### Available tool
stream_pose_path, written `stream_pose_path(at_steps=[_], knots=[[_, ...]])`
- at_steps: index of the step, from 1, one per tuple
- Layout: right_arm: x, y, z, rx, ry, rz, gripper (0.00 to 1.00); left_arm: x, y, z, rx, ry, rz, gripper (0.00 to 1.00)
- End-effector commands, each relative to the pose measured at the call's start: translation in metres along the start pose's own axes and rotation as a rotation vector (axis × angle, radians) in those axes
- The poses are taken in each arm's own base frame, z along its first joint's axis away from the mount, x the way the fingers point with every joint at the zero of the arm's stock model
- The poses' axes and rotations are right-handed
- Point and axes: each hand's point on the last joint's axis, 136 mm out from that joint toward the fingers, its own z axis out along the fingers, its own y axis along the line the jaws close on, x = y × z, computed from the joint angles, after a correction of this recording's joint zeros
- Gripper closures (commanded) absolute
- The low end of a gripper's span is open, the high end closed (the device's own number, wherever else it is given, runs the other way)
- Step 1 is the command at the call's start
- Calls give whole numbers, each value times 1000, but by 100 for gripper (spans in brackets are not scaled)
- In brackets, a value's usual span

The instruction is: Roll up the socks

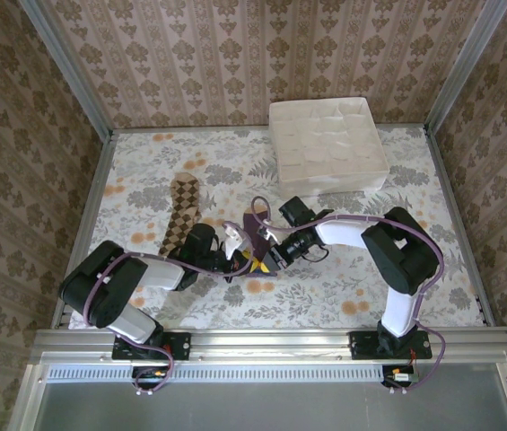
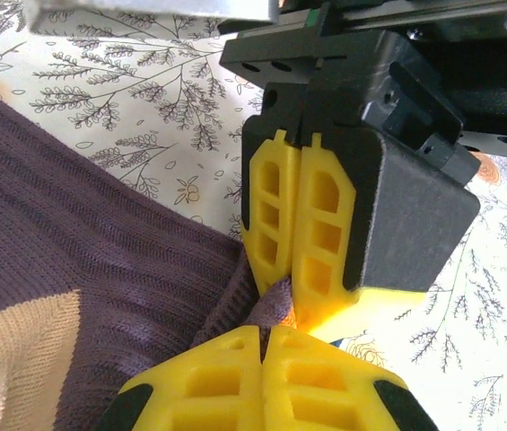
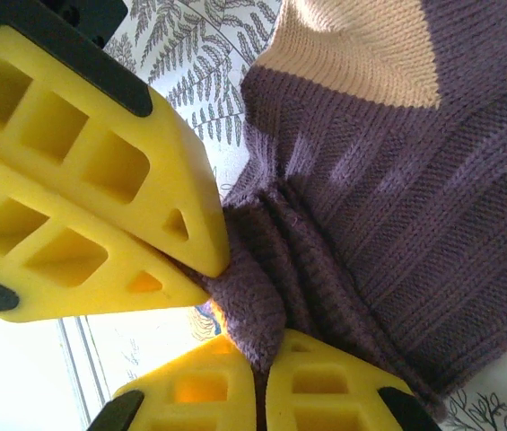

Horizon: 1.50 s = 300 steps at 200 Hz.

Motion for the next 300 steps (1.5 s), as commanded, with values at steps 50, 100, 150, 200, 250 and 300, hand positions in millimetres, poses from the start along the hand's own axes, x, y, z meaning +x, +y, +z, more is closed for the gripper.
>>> stream_pose_path(at_steps=[50,100,150,200,250,300], knots=[[-14,4,-13,15,-89,-23,59,-8,25,-8,-72,-53,-135,100],[-21,-9,-5,43,-85,18,66,-3,46,-8,-111,-41,-220,100],[-15,-42,1,194,-23,143,91,1,57,-3,-118,-15,-263,100],[6,-62,0,301,35,264,100,0,59,-2,-125,-8,-267,100],[18,-65,2,336,91,299,100,-25,38,-19,-110,5,-110,83],[16,-61,10,317,146,291,100,-74,4,-65,-162,26,251,72]])
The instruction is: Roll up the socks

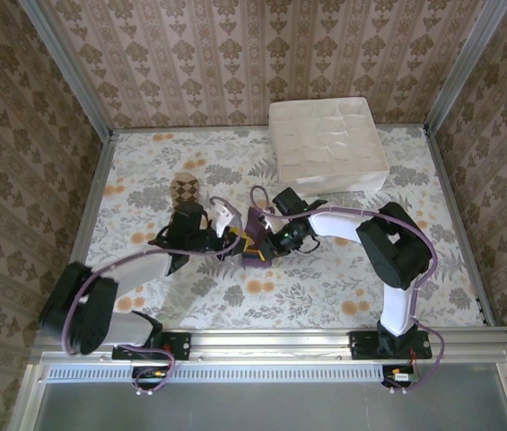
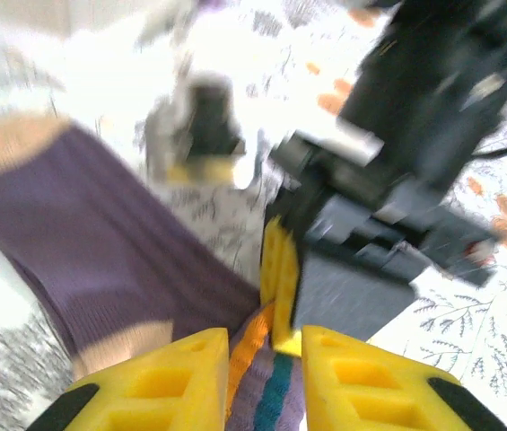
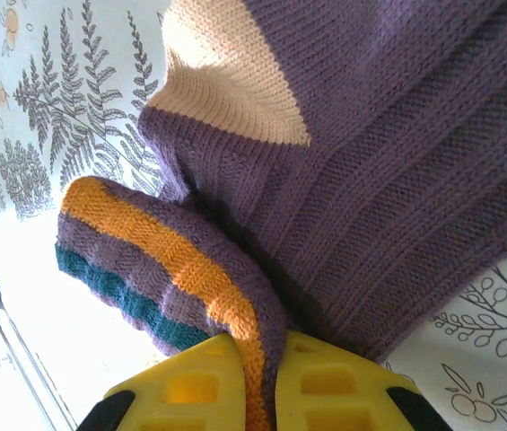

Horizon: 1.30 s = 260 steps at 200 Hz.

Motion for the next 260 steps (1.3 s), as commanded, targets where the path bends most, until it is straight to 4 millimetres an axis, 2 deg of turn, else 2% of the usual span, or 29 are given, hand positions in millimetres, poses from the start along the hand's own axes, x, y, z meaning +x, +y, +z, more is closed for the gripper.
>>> stream_pose_path(at_steps=[1,16,31,43,86,104,116,146,260], knots=[[35,-37,18,152,141,76,100,-3,-11,-23,-34,68,207,72],[35,-36,20,146,150,84,100,-5,-20,-34,-65,68,379,67],[36,-36,22,141,161,94,100,7,-33,-37,-72,93,597,59],[36,-35,24,133,170,103,100,17,-41,-35,-74,111,741,57],[42,-39,26,150,200,136,100,41,-48,-15,-88,228,954,58],[40,-38,24,154,193,134,100,52,-46,-2,-73,289,986,59],[45,-39,22,161,215,144,100,58,-44,5,-64,315,989,60],[47,-37,20,156,219,135,100,67,-43,17,-33,322,994,60],[44,-33,23,124,233,137,97,78,-20,28,-33,350,976,60]])
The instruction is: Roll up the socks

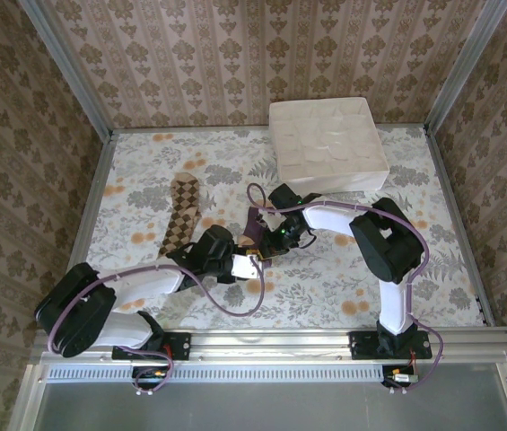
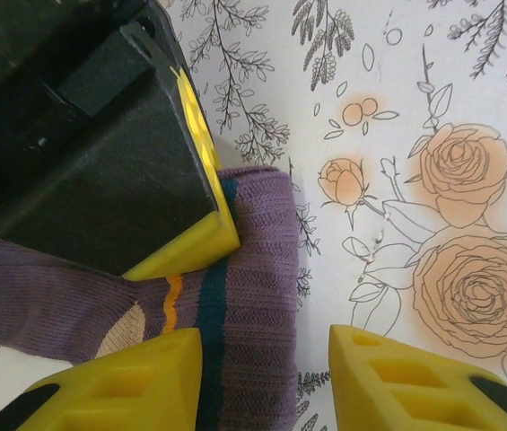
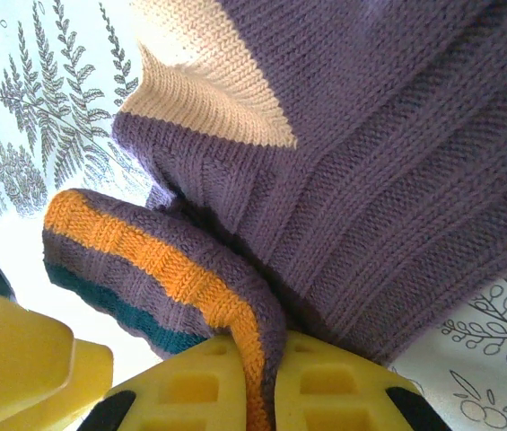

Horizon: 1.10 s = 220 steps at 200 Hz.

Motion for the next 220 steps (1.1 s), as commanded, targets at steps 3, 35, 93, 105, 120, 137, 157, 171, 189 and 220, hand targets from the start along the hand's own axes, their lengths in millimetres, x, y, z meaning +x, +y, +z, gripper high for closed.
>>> stream_pose_path(at_steps=[3,35,93,105,120,137,157,171,189,220], knots=[[39,-38,23,126,145,82,97,0,2,3,13,-6,38,60],[40,-38,22,121,148,86,97,8,1,10,25,27,81,59],[41,-37,21,104,158,89,96,27,4,27,20,121,143,59],[43,-37,21,99,168,91,96,33,6,30,9,150,152,59],[45,-36,21,90,177,91,96,39,6,34,6,172,160,59],[47,-35,22,75,191,96,96,45,2,38,23,193,161,58],[47,-31,20,50,187,98,92,50,-5,42,54,215,160,66],[43,-26,15,15,157,95,86,53,-14,42,96,238,160,79],[37,-19,2,-39,94,88,77,51,-26,39,177,270,146,97],[23,-17,-27,-54,-56,59,60,39,-44,37,274,334,114,100]])
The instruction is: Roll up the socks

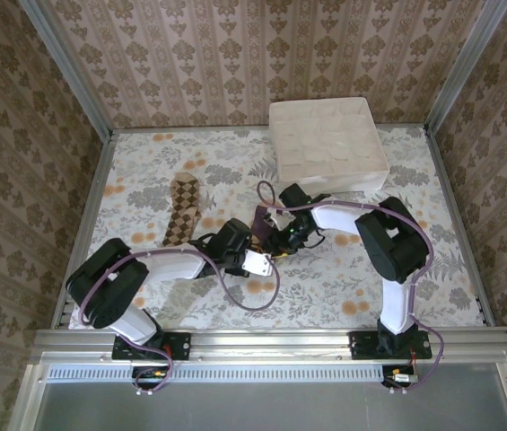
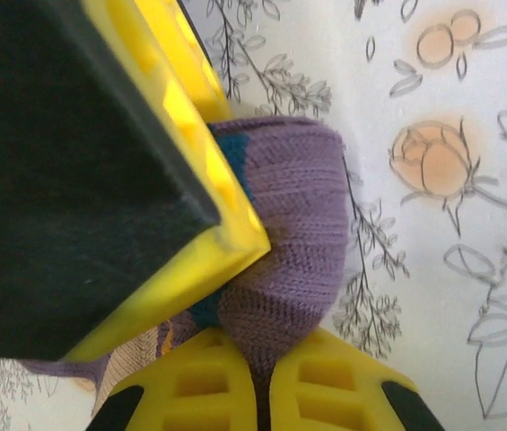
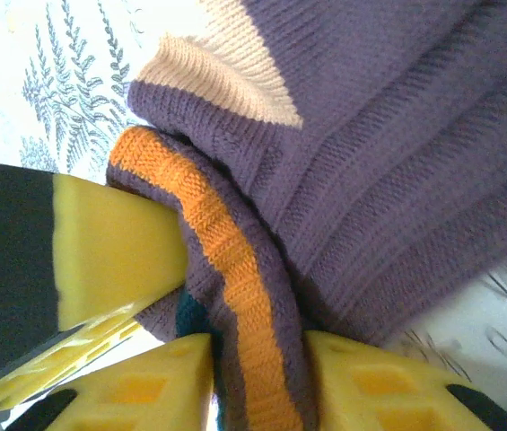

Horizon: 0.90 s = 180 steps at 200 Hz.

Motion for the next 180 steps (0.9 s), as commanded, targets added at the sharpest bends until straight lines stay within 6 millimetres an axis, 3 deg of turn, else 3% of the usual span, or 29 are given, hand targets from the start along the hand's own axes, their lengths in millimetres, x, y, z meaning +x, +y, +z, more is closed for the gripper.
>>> stream_pose_path(at_steps=[1,45,100,136,180], knots=[[13,-6,-15,25,-34,24,60,20,-62,3,253,156,-48,100],[8,2,-60,49,-270,-99,52,-18,-66,-6,301,128,-120,100],[19,10,-96,106,-486,-226,48,-63,-51,-15,353,-60,-403,100],[34,21,-108,78,-589,-339,43,-65,-54,-17,415,-161,-587,100],[57,38,-105,67,-541,-537,42,-55,-57,-24,504,-236,-725,100]])
